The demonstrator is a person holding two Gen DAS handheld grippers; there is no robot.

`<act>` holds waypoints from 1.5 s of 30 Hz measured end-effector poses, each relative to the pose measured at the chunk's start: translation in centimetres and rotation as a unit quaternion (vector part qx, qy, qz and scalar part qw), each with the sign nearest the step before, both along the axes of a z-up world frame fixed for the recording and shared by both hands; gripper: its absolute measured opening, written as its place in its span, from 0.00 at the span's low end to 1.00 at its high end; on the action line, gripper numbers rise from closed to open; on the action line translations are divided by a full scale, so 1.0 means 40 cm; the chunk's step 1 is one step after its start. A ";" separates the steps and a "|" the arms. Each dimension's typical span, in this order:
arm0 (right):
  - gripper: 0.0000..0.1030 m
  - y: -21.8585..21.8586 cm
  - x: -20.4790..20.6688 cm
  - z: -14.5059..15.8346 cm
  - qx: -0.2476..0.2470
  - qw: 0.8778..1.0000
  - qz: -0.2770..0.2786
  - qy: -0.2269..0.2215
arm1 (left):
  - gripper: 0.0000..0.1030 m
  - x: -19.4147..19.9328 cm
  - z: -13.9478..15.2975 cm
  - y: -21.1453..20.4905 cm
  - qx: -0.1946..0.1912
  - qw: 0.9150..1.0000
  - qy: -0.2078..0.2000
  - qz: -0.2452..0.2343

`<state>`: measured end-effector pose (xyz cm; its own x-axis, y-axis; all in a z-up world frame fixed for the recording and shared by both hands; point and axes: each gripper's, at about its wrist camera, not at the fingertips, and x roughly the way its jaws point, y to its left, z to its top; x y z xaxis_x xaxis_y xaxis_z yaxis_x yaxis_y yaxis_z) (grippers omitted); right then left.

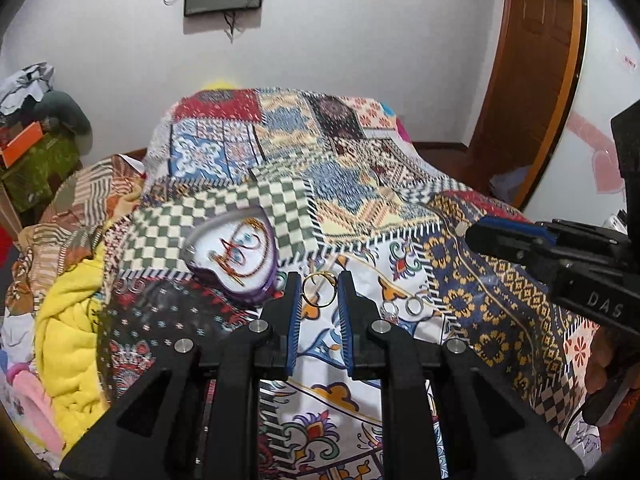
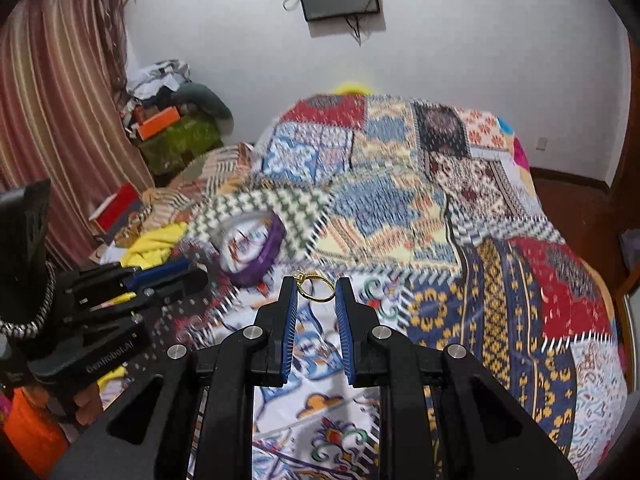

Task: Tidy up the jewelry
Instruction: 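Carry the gold ring into the heart tin and open the right gripper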

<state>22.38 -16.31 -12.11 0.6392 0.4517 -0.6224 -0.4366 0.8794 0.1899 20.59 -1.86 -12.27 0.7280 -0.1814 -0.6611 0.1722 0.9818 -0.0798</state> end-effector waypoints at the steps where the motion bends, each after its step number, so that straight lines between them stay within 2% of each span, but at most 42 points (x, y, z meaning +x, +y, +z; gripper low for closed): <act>1: 0.17 0.010 0.002 0.013 0.003 1.000 0.003 -0.007 | 0.16 -0.004 0.007 0.007 -0.001 1.000 -0.004 0.003; 10: 0.17 0.081 0.021 0.076 0.019 0.999 0.028 -0.043 | 0.16 -0.007 0.066 0.081 -0.010 0.999 -0.038 0.036; 18: 0.17 0.143 0.055 0.068 0.021 0.998 0.049 -0.042 | 0.16 0.020 0.064 0.159 -0.016 0.997 -0.043 0.069; 25: 0.17 0.195 0.091 0.054 0.018 0.997 0.065 -0.032 | 0.16 0.060 0.047 0.200 -0.026 0.996 -0.035 0.077; 32: 0.17 0.248 0.145 0.030 0.007 0.997 0.078 -0.017 | 0.16 0.137 -0.002 0.216 -0.023 0.997 -0.011 0.074; 39: 0.17 0.298 0.214 -0.023 -0.008 0.996 0.087 0.015 | 0.16 0.211 -0.087 0.230 -0.016 0.996 0.029 0.078; 45: 0.17 0.320 0.259 -0.070 -0.017 0.995 0.088 0.043 | 0.16 0.247 -0.132 0.240 -0.017 0.995 0.048 0.083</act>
<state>32.76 -3.52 -14.91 0.4960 0.5298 -0.6880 -0.5672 0.7976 0.2053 30.48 7.76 -17.55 0.6832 -0.0871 -0.7250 -0.0021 0.9926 -0.1212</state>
